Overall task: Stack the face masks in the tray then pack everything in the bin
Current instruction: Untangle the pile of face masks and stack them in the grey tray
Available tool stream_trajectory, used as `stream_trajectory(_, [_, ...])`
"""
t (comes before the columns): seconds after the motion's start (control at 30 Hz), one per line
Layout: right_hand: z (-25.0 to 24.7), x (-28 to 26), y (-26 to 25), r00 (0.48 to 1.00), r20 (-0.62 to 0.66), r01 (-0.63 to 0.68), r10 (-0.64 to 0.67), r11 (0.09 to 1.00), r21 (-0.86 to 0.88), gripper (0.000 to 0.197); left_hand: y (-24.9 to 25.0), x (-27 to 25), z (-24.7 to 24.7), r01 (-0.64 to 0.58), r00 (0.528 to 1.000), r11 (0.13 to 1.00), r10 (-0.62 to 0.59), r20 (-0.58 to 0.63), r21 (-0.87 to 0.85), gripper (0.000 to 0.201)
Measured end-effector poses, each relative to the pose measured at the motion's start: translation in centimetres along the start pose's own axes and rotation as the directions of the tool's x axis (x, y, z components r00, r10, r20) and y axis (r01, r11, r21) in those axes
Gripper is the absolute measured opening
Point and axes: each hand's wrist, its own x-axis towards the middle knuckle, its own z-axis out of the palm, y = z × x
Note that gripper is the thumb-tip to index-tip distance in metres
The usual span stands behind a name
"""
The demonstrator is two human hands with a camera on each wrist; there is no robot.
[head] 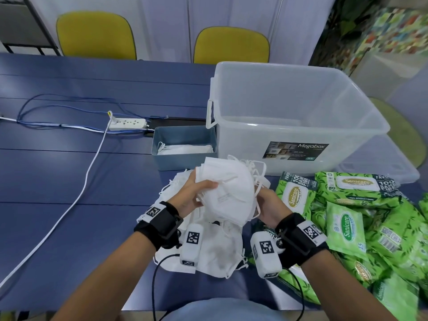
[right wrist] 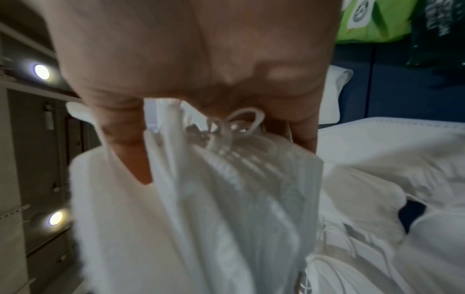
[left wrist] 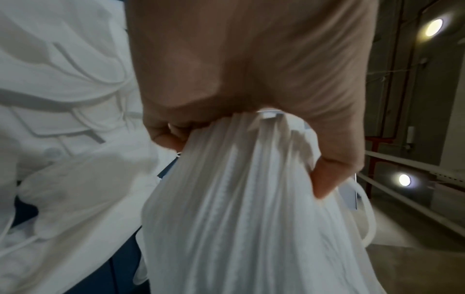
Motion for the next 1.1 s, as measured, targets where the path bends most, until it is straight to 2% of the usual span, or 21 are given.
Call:
stream_trajectory(0.03, [0.2,0.1,0.0,0.999,-0.033,-0.017,0.017,1.0,-0.004,0.056,0.0,0.0,0.0,-0.016,1.0,1.0,0.016,0.011,0.003,0.086])
stream_trajectory(0.07, [0.2,0.2,0.2,0.998,-0.052,-0.033,0.033,0.999,0.005,0.058,0.0,0.0,0.0,-0.04,0.999,0.999,0.04,0.002,0.005,0.086])
stream_trajectory(0.17, [0.6,0.1,0.0,0.999,-0.034,-0.019,0.022,0.997,0.075,0.033,0.3,-0.2,0.4,-0.148,0.985,0.988,0.151,-0.084,0.036,0.086])
stream_trajectory(0.2, [0.8,0.1,-0.1,1.0,-0.026,-0.007,0.01,0.994,0.114,0.032,0.5,-0.1,0.4,-0.184,0.976,0.982,0.188,-0.105,0.046,0.088])
stream_trajectory(0.23, [0.9,0.0,-0.3,1.0,-0.001,0.01,-0.01,0.989,0.149,0.036,0.5,0.0,0.5,-0.214,0.967,0.975,0.22,-0.127,0.057,0.092])
stream_trajectory(0.3, [1.0,0.1,-0.4,0.999,0.032,0.021,-0.026,0.991,0.131,0.063,0.6,0.3,0.7,-0.255,0.949,0.963,0.266,-0.171,0.085,0.101])
stream_trajectory(0.33, [1.0,0.3,-0.3,0.998,0.063,0.02,-0.023,0.998,0.055,0.074,0.5,0.4,0.8,-0.262,0.943,0.959,0.279,-0.183,0.109,0.104])
stream_trajectory(0.37, [1.1,0.2,-0.3,0.996,0.079,0.032,-0.028,0.998,-0.055,0.076,0.4,0.4,0.9,-0.266,0.941,0.954,0.289,-0.178,0.14,0.104])
stream_trajectory(0.4, [0.9,0.2,-0.2,0.997,0.065,0.051,-0.04,0.981,-0.187,0.069,0.2,0.5,0.8,-0.268,0.943,0.948,0.295,-0.156,0.173,0.101])
stream_trajectory(0.47, [0.4,0.5,-0.5,0.995,-0.021,0.076,-0.093,0.9,-0.428,0.05,-0.2,0.5,0.4,-0.273,0.952,0.937,0.295,-0.076,0.22,0.099])
stream_trajectory(0.5, [0.0,0.8,-0.5,0.99,-0.026,0.107,-0.141,0.847,-0.52,0.051,-0.4,0.4,0.2,-0.274,0.956,0.931,0.291,-0.04,0.243,0.102])
stream_trajectory(0.57, [-0.3,1.3,-0.4,0.969,0.058,0.221,-0.24,0.737,-0.639,0.063,-0.8,0.4,-0.4,-0.287,0.952,0.896,0.305,0.0,0.338,0.111])
stream_trajectory(0.63, [-0.1,1.5,-0.1,0.948,0.135,0.301,-0.288,0.672,-0.676,0.064,-1.2,0.4,-0.7,-0.329,0.935,0.835,0.352,0.031,0.442,0.119])
stream_trajectory(0.73, [-0.6,2.1,0.9,0.94,0.181,0.332,-0.29,0.657,-0.677,0.068,-2.0,0.5,-1.4,-0.389,0.903,0.718,0.421,0.085,0.577,0.126])
stream_trajectory(0.83, [-1.7,3.2,2.8,0.939,0.194,0.331,-0.283,0.605,-0.724,0.065,-3.3,1.0,-2.4,-0.362,0.891,0.447,0.425,0.162,0.818,0.125])
stream_trajectory(0.87, [-1.7,3.2,3.2,0.941,0.201,0.329,-0.273,0.593,-0.735,0.063,-3.6,1.2,-2.5,-0.329,0.902,0.361,0.394,0.177,0.872,0.126])
stream_trajectory(0.93, [-1.6,3.2,3.7,0.949,0.187,0.305,-0.253,0.597,-0.742,0.062,-4.1,1.7,-2.5,-0.271,0.931,0.247,0.314,0.187,0.93,0.125])
stream_trajectory(0.97, [-1.7,3.2,3.9,0.952,0.188,0.299,-0.243,0.59,-0.75,0.063,-4.4,2.0,-2.6,-0.24,0.946,0.219,0.27,0.177,0.946,0.123])
stream_trajectory(1.03, [-2.0,4.1,4.4,0.959,0.178,0.269,-0.219,0.517,-0.813,0.061,-4.7,2.6,-2.8,-0.192,0.959,0.177,0.241,0.147,0.965,0.119])
stream_trajectory(1.07, [-2.2,4.8,4.8,0.964,0.174,0.25,-0.199,0.47,-0.846,0.065,-5.0,2.9,-3.0,-0.181,0.958,0.158,0.251,0.138,0.971,0.118])
stream_trajectory(1.1, [-2.8,5.6,5.2,0.971,0.155,0.22,-0.183,0.431,-0.875,0.076,-5.0,3.2,-3.1,-0.177,0.956,0.151,0.26,0.134,0.973,0.116])
